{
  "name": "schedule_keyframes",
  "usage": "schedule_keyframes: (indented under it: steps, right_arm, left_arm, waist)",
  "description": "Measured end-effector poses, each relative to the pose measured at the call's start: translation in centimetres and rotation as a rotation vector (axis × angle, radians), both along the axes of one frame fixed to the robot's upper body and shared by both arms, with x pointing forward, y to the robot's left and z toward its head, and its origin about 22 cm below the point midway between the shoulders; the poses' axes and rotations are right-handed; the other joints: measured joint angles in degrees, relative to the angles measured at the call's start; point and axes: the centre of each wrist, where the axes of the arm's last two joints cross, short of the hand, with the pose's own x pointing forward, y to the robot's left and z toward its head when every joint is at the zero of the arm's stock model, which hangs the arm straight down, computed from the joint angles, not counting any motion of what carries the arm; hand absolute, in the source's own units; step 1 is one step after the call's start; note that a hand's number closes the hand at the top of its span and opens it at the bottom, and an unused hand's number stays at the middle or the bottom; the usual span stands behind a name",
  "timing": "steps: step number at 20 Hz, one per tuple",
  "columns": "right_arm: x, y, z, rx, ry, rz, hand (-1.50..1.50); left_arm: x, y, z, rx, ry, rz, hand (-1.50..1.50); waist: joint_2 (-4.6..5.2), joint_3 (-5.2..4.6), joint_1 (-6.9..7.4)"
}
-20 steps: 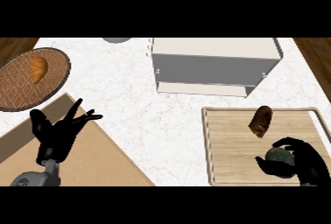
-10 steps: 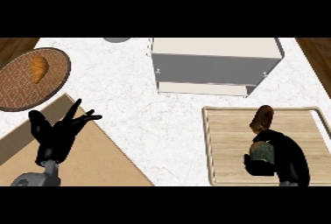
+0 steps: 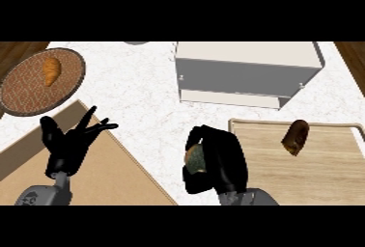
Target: Pick the squash from the tray and place it in the tiered shelf
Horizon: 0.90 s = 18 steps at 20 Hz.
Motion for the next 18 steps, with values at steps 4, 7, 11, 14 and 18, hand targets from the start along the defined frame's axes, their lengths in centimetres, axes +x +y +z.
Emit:
schedule_keyframes:
  steps: [4,7,11,14,18]
  right_arm:
    - [-1.1,2.8,5.0,0.004,-0.134,0.011,1.5]
    - [-1.7,3.6,8.4,0.016,-0.231,0.0,1.5]
    - [-1.2,3.5,13.0,0.05,-0.331,-0.022,1.5]
    - [-0.6,3.3,15.9,0.065,-0.38,-0.039,1.5]
    - [1.4,2.1,19.4,0.1,-0.403,-0.089,1.5]
  left_arm:
    - [-0.3,0.6,-0.1,0.0,0.012,0.012,0.0]
    - [-0.5,0.7,-0.1,-0.001,0.013,0.019,0.0]
    - [-0.8,0.8,-0.1,0.003,0.006,0.031,0.0]
    - [-0.8,0.9,-0.1,0.001,0.011,0.032,0.0]
    - [-1.0,1.0,-0.1,0.002,0.003,0.033,0.0]
  waist:
    - [-0.29,0.05,-0.99]
    - [-0.4,0.03,-1.4]
    - [-0.39,-0.01,-1.68]
    - [-0.39,-0.03,-1.86]
    - [-0.31,0.01,-2.09]
